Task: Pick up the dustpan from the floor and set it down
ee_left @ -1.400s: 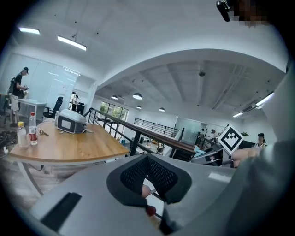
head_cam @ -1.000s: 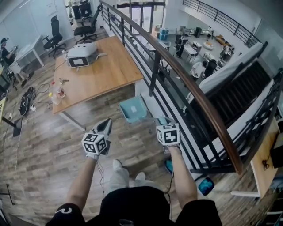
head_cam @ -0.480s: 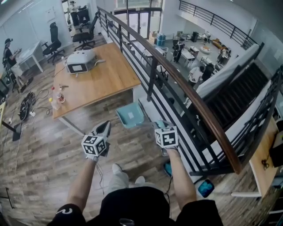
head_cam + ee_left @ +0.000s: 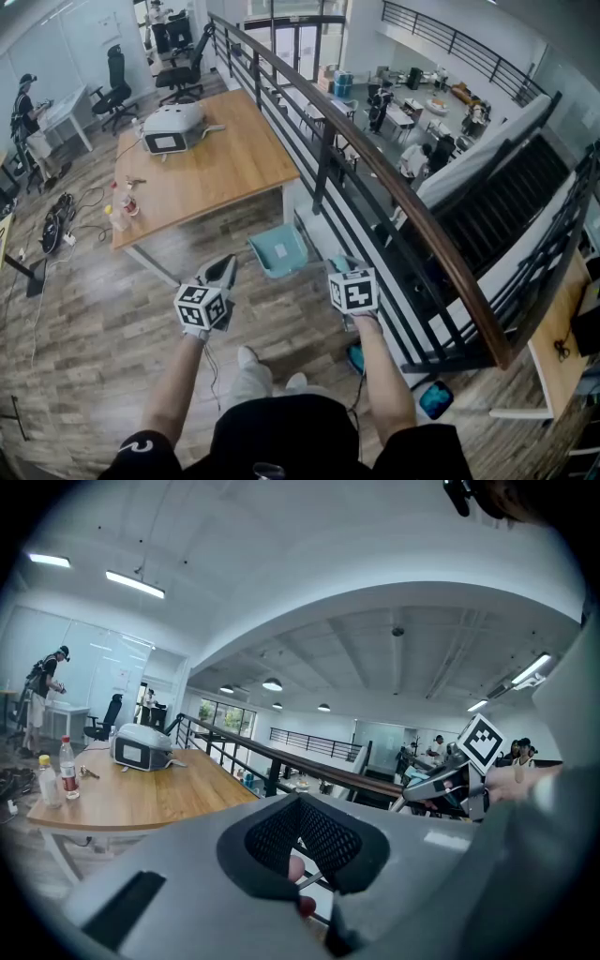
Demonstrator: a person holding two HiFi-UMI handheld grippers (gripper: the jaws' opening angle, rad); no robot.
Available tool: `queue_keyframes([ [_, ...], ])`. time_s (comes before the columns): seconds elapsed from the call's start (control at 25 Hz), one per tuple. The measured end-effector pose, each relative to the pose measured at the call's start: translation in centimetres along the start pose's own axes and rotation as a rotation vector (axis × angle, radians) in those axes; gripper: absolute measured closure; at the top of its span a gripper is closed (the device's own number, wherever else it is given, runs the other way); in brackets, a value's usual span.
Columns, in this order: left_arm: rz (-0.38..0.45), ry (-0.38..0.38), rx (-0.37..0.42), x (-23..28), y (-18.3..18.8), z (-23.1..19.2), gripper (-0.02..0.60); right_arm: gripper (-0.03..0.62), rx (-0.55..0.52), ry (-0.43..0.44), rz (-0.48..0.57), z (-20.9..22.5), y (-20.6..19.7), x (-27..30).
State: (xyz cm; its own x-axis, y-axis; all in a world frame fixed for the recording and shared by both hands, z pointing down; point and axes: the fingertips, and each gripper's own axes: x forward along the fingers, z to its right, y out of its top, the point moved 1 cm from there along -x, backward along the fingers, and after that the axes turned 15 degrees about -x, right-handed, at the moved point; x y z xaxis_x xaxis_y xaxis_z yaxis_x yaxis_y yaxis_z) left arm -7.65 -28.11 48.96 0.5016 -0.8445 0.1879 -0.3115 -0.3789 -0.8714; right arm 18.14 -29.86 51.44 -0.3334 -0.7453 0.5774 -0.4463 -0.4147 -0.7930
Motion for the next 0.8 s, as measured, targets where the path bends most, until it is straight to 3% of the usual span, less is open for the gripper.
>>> queue_keyframes([
  [0.8,-0.014,0.046,-0.016,-1.8,-2.3,-1.5,0.583,0.507,0.015,0.049,-0.015,-2.0,-1.8,0.8],
])
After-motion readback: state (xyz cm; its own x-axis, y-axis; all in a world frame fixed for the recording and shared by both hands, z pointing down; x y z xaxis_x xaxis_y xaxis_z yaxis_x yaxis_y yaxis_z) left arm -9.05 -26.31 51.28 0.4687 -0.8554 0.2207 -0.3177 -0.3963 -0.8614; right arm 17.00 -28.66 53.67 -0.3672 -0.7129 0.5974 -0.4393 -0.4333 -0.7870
